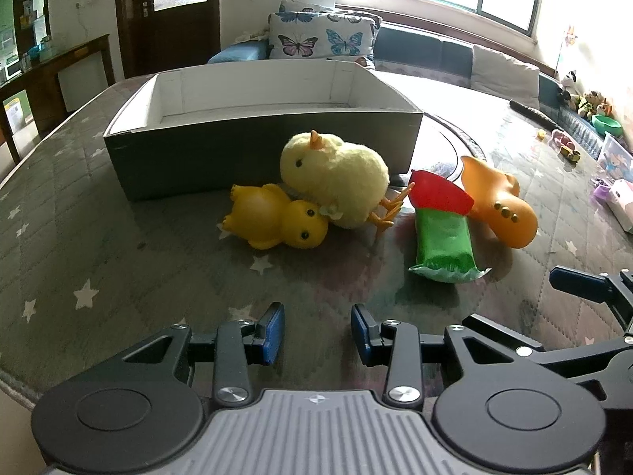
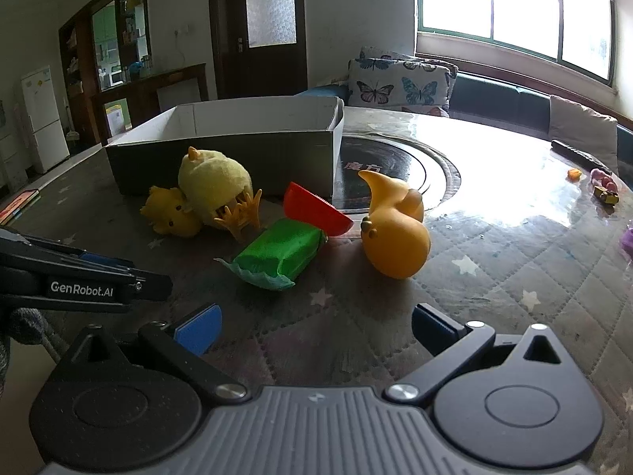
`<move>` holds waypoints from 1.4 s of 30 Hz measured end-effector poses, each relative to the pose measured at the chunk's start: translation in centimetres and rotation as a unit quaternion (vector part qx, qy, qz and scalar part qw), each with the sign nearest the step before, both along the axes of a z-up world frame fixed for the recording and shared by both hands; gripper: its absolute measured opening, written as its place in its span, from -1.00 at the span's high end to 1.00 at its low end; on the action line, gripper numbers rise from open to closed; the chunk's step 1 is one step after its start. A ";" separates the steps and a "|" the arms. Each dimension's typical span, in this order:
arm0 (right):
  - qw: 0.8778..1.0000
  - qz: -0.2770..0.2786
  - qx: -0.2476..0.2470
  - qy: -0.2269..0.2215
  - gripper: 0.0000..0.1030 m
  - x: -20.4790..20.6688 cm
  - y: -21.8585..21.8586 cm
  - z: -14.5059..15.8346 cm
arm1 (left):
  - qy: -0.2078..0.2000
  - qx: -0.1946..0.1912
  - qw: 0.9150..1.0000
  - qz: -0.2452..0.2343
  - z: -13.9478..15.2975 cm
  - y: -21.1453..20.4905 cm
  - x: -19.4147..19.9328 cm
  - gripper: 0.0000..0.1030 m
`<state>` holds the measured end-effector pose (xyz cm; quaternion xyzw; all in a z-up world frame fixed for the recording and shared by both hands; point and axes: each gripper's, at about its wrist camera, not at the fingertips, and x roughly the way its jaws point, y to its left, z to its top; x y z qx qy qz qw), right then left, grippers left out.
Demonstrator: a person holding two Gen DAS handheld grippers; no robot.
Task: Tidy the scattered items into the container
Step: 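Move the left tool toward the green cup beside the orange duck, then close the left tool on the green cup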
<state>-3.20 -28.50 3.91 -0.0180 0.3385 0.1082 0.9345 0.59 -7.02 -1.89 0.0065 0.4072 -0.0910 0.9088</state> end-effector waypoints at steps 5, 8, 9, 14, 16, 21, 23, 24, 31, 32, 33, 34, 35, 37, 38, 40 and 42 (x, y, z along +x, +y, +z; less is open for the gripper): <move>1.000 0.002 0.001 0.001 -1.00 0.6 0.2 -0.1 | 0.002 -0.002 1.000 -0.002 0.0 -0.1 0.5 0.23; 1.000 0.003 0.001 0.001 -1.00 0.8 0.3 0.0 | 0.003 -0.004 1.000 -0.004 0.0 -0.2 0.8 0.23; 1.000 0.003 0.002 0.002 -1.00 0.9 0.3 0.0 | 0.004 -0.005 1.000 -0.005 0.0 -0.2 0.9 0.23; 1.000 0.004 0.004 0.001 -0.99 1.2 0.4 0.1 | 0.006 -0.008 1.000 -0.008 0.0 -0.4 1.3 0.23; 1.000 0.004 0.005 0.001 -0.98 1.4 0.4 0.2 | 0.006 -0.009 1.000 -0.009 0.0 -0.5 1.5 0.23; 1.000 0.005 0.016 0.005 -0.87 1.9 0.3 0.2 | 0.003 -0.013 1.000 -0.013 0.4 -0.5 1.9 0.23; 1.000 0.005 0.019 0.007 -0.83 2.1 0.3 0.1 | -0.001 -0.016 1.000 -0.014 0.8 -0.4 2.0 0.23; 1.000 0.006 0.021 0.007 -0.82 2.1 0.3 0.1 | -0.003 -0.018 1.000 -0.016 0.9 -0.5 2.1 0.23; 0.999 0.011 0.035 0.011 -0.65 2.6 0.2 0.3 | -0.007 -0.039 0.998 -0.041 1.9 -1.0 2.7 0.23; 0.999 0.013 0.038 0.012 -0.61 2.6 0.2 0.3 | -0.005 -0.044 0.998 -0.046 2.0 -1.1 2.8 0.24; 0.999 0.014 0.042 0.013 -0.59 2.7 0.1 0.3 | -0.003 -0.049 0.997 -0.052 2.1 -1.3 2.9 0.23; 0.999 0.016 0.046 0.014 -0.54 2.8 0.1 0.4 | 0.000 -0.055 0.997 -0.059 2.1 -1.5 3.0 0.23; 0.999 0.017 0.050 0.015 -0.47 2.8 0.1 0.4 | 0.002 -0.061 0.996 -0.065 2.2 -1.6 3.1 0.23; 0.998 0.020 0.058 0.018 -0.31 3.0 0.0 0.4 | 0.006 -0.070 0.995 -0.075 2.4 -2.0 3.5 0.24; 0.998 0.023 0.062 0.020 -0.27 3.1 0.0 0.4 | 0.008 -0.074 0.994 -0.079 2.5 -2.1 3.7 0.24; 0.997 0.028 0.068 0.023 -0.21 3.3 0.1 0.3 | 0.011 -0.082 0.993 -0.089 2.8 -2.5 4.1 0.24; 0.997 0.033 0.069 0.024 -0.11 3.3 0.3 0.3 | 0.014 -0.085 0.992 -0.097 2.9 -2.8 4.4 0.24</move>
